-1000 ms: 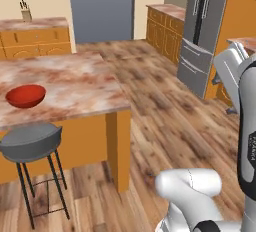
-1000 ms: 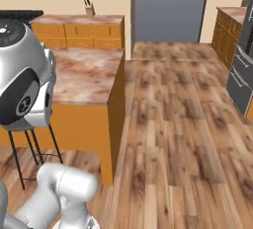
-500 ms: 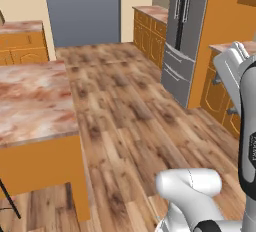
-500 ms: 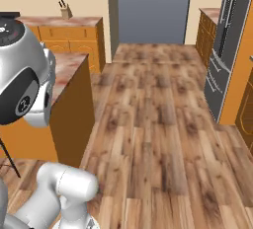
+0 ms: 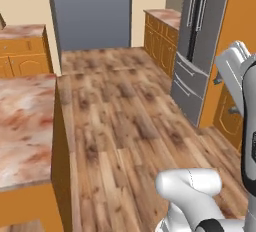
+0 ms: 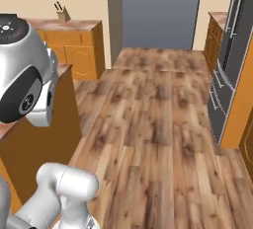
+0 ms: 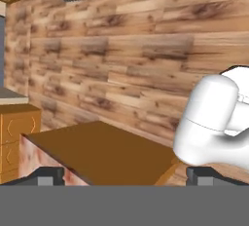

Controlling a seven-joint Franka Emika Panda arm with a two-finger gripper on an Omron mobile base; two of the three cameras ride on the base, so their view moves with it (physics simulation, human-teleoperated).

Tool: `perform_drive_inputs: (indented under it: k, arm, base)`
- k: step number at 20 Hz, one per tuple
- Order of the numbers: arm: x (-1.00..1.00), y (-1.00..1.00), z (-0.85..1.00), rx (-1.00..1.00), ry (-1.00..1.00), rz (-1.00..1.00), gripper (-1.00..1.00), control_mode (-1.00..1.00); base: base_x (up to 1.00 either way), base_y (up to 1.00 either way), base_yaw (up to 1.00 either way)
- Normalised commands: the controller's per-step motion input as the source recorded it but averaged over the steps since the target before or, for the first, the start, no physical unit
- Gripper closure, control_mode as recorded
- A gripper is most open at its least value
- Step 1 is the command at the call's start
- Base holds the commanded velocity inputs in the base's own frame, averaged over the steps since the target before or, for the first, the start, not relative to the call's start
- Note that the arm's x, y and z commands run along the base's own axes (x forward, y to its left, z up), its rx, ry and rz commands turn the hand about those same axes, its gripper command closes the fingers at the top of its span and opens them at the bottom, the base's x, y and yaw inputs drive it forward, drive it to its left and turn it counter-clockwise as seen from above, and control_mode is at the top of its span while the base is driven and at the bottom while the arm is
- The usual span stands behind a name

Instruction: Pick up the bowls from the cabinet and place each bowl in front of a stool on the dining counter.

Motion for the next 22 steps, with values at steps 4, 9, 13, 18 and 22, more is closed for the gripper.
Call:
perform_drive_inputs:
  k: [4, 9, 13, 18, 22]
  arm:
    - [0.00, 0.00, 0.00, 0.00, 0.00, 0.00, -1.00, 1.00]
    - [0.00, 0.00, 0.00, 0.00, 0.00, 0.00, -1.00, 1.00]
    - [0.00, 0.00, 0.00, 0.00, 0.00, 0.00, -1.00, 1.00]
    - [0.00, 0.00, 0.00, 0.00, 0.00, 0.00, -1.00, 1.00]
    - [0.00, 0.00, 0.00, 0.00, 0.00, 0.00, -1.00, 1.00]
  base:
    - [1.00, -0.05, 0.19]
    - [1.00, -0.21, 0.16]
    - [1.00, -0.18, 0.14]
    - [1.00, -0.31, 0.13]
    - [1.00, -0.22, 0.08]
